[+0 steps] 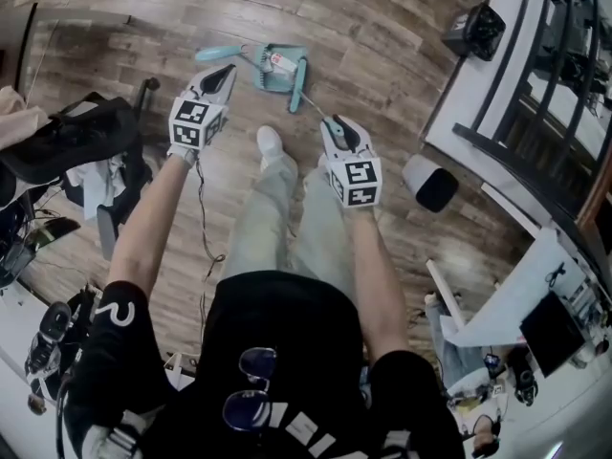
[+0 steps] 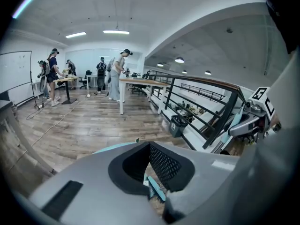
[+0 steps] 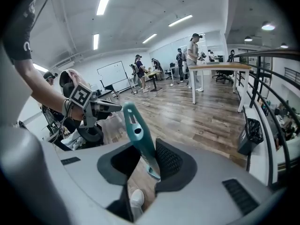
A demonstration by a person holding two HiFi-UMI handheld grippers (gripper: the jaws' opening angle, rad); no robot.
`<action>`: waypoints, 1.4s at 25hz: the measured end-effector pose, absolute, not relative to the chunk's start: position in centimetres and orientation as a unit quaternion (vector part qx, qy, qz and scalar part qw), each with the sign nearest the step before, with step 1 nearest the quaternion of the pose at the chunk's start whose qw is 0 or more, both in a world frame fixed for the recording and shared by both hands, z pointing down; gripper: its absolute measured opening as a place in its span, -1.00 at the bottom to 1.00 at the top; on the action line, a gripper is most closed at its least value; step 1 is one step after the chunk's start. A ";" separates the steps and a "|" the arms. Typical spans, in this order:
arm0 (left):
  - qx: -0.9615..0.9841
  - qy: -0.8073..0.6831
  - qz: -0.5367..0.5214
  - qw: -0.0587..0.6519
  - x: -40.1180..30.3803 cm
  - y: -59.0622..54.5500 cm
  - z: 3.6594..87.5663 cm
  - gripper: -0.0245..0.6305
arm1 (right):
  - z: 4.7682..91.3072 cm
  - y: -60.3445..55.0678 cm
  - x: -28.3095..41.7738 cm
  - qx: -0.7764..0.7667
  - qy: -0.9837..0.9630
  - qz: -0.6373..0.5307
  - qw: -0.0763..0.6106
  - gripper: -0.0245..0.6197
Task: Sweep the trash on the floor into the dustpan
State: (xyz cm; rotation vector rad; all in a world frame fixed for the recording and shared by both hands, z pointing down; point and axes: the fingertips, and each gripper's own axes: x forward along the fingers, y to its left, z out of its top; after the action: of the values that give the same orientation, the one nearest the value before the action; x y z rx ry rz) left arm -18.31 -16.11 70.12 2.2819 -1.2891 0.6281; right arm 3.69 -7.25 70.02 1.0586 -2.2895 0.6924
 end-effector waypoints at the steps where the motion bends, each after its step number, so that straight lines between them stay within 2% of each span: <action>1: 0.825 -0.467 0.227 0.221 -18.2 -15.9 70.0 -0.93 | 69.9 -7.4 4.0 0.395 -0.845 0.253 0.258 -0.63; 16: 0.803 -0.511 0.182 0.247 -17.9 -14.6 65.2 -0.93 | 66.1 -10.4 8.0 0.430 -0.834 0.215 0.271 -0.65; 22: 0.805 -0.514 0.170 0.244 -15.7 -12.9 60.3 -0.93 | 61.9 -10.3 10.7 0.439 -0.829 0.213 0.274 -0.65; 35: 0.799 -0.551 0.128 0.205 -13.1 -10.1 47.7 -0.93 | 50.8 -11.3 16.1 0.451 -0.849 0.162 0.222 -0.65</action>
State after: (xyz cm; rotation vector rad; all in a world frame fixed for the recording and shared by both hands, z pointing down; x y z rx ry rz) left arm -13.07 -10.07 47.70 2.2267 -1.5354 0.3581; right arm 16.06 -11.29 50.80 1.2472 -2.3449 0.4480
